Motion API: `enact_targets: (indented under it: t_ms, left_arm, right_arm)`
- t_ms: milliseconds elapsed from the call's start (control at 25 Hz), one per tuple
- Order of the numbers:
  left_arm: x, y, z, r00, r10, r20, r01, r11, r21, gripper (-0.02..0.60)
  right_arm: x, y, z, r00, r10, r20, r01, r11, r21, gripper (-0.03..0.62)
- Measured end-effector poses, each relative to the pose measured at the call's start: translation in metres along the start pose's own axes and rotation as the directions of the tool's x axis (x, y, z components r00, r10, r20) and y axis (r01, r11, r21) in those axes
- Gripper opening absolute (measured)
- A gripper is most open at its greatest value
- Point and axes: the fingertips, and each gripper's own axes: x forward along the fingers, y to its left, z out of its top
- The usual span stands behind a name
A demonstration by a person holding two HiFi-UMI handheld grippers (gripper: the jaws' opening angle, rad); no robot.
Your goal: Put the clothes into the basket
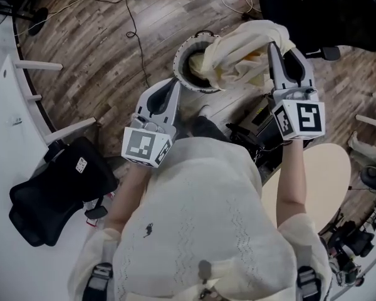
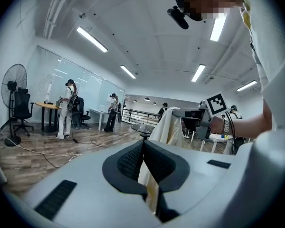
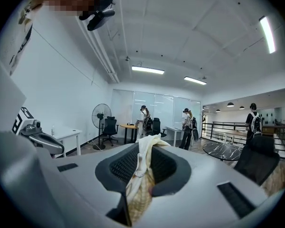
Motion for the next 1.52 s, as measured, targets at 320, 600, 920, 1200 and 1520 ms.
enact_targets:
  t_ms: [320,600,920,1200,1520]
  left_arm:
    - [-0.004,0.025,-0.006,1.000,0.022,-0.011,-0.022,1.000,-0.005,0.020]
    - [-0.002,0.048,-0.007,1.000,0.028,-0.012,-0.028,1.000,-0.005,0.020]
    - [0.001,0.068,-0.008,0.999,0.031,-0.022,-0.032,0.999,-0.014,0.020]
    - [0.004,0.076,-0.009,0.999,0.018,-0.028,-0.019,1.000,-0.022,0.020]
    - [0.010,0.082,-0.013,0.999,0.030,-0.038,-0.031,0.999,-0.028,0.020]
  right_arm:
    - [0.033,0.019,-0.038,0.995,0.043,-0.091,-0.041,0.999,0.026,0.074]
    - [0.066,0.043,-0.080,0.977,0.102,-0.187,-0.095,0.994,0.046,0.075]
    - [0.095,0.067,-0.125,0.938,0.179,-0.296,-0.157,0.983,0.095,0.075]
    - [0.115,0.090,-0.172,0.877,0.267,-0.400,-0.197,0.958,0.207,0.075]
    - [0.124,0.106,-0.220,0.797,0.322,-0.510,-0.237,0.945,0.225,0.075]
